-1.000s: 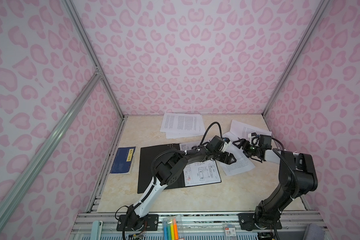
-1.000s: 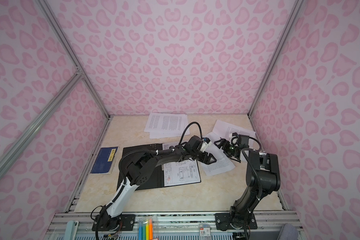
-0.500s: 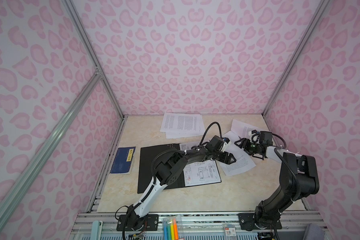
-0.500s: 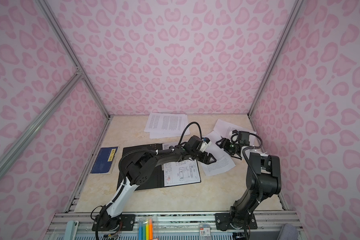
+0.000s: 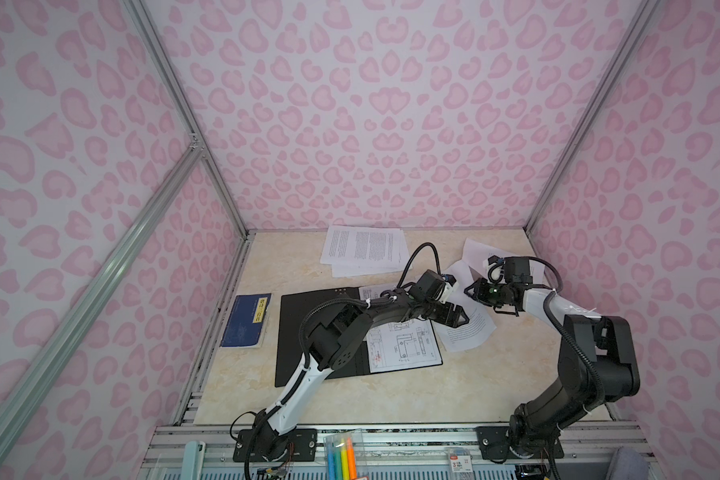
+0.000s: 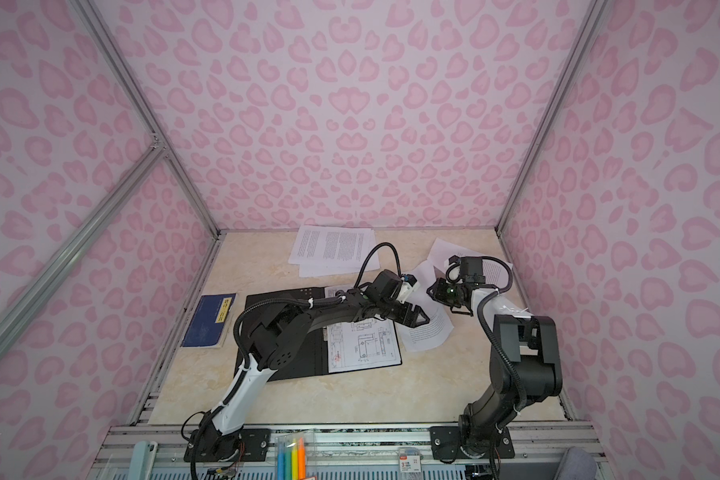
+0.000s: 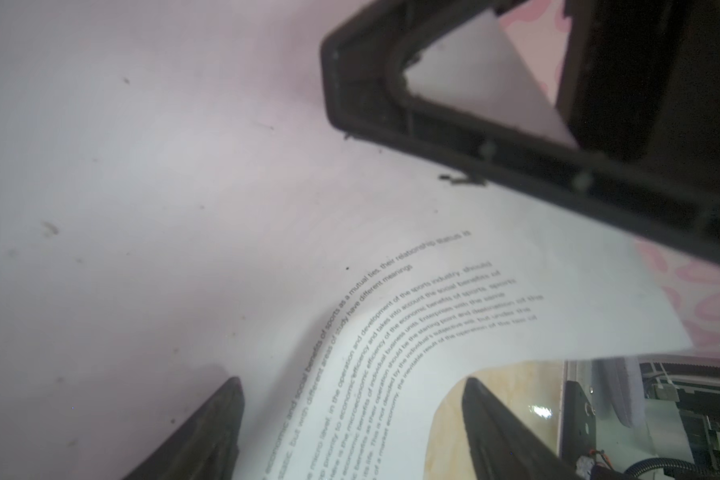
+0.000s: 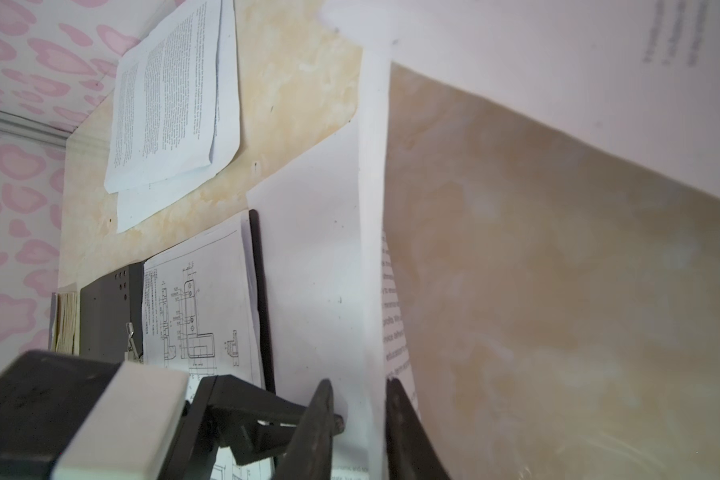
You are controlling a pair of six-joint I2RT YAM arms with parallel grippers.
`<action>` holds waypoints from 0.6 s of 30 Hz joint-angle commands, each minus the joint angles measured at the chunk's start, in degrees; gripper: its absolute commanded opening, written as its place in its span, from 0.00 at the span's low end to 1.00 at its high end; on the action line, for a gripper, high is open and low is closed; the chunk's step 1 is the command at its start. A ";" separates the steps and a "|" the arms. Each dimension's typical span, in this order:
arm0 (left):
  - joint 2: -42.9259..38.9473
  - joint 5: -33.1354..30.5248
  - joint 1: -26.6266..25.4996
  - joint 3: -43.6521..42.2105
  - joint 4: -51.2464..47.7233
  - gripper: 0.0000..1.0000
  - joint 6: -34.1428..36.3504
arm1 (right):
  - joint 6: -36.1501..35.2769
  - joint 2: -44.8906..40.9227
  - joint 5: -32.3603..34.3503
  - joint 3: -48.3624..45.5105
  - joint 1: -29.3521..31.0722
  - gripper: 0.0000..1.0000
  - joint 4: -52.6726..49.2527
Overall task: Put the files into the folder
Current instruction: 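Lift the text sheet with the right gripper while the left gripper withdraws toward the folder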
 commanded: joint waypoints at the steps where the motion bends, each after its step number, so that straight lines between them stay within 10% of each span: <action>1: 0.22 -1.85 0.14 0.26 -7.55 0.84 -0.81 | -1.08 -1.28 2.44 0.34 1.05 0.21 -3.26; 18: -3.61 -0.85 1.18 0.80 -7.68 0.85 0.97 | -5.30 -8.00 16.32 7.38 11.99 0.00 -16.02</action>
